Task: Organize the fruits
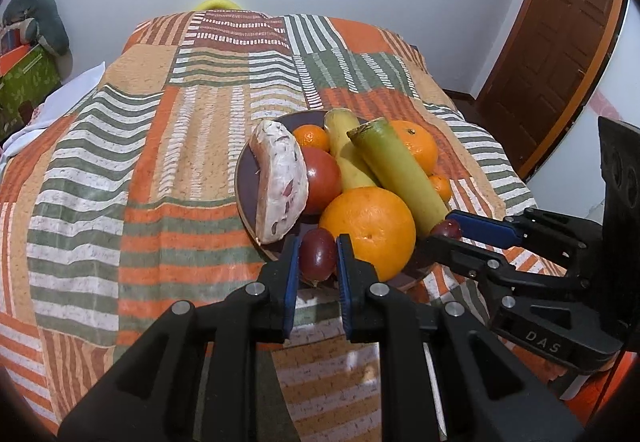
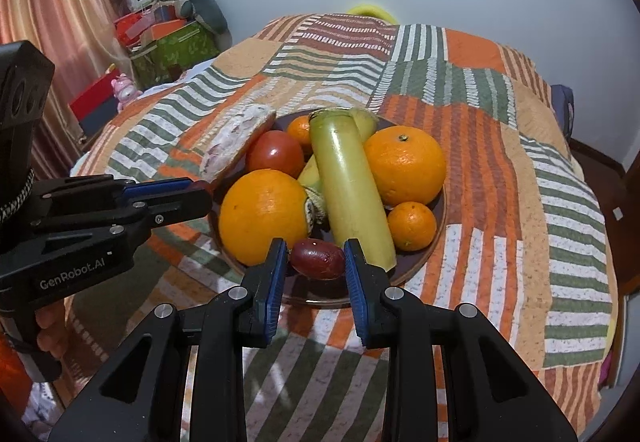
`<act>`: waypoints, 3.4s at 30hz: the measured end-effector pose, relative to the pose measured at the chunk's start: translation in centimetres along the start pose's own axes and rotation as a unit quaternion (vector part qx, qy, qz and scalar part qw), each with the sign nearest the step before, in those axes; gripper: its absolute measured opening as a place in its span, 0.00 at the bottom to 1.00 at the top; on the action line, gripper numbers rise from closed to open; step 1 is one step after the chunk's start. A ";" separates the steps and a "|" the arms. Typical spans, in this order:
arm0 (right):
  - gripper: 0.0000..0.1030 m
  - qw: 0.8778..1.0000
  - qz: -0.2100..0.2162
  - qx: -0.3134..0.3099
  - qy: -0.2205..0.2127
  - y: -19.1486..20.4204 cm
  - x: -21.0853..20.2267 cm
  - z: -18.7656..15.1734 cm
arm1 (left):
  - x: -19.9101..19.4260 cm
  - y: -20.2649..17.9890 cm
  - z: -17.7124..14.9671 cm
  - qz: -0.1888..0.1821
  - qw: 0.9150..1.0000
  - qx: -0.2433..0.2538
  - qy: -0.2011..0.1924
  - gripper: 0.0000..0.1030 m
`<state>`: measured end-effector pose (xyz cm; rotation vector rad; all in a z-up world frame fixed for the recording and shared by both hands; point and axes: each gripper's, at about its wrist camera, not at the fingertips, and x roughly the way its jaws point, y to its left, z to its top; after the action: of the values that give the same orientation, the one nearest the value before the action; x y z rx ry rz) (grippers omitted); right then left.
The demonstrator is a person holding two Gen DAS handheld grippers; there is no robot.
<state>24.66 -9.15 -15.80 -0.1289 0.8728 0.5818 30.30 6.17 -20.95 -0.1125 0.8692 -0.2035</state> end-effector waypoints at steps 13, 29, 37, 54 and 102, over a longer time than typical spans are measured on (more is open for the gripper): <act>0.46 1.000 -0.013 -0.004 -0.026 -0.3 -1.6 0.4 | -0.8 0.1 0.1 0.003 1.000 -0.007 -0.007 0.28; 0.46 0.986 -0.027 0.022 -0.166 0.4 -15.2 2.2 | -17.6 -3.7 1.3 0.030 0.984 -0.001 -0.174 0.29; 0.47 0.960 -0.026 0.000 -0.280 3.9 -25.4 1.0 | -27.6 -7.8 -0.4 0.030 0.961 0.014 -0.273 0.32; 1.00 0.930 -0.068 0.003 -0.361 7.5 -30.2 -2.6 | -35.3 -12.0 -5.4 0.069 0.933 0.038 -0.352 0.86; 1.00 0.933 -0.090 0.010 -0.349 7.4 -31.2 -4.5 | -35.1 -13.2 -6.5 0.074 0.935 0.039 -0.344 1.00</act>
<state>2.11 -17.83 5.72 0.0220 0.1690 0.3995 1.54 0.98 3.41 -0.0365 0.1675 -0.0457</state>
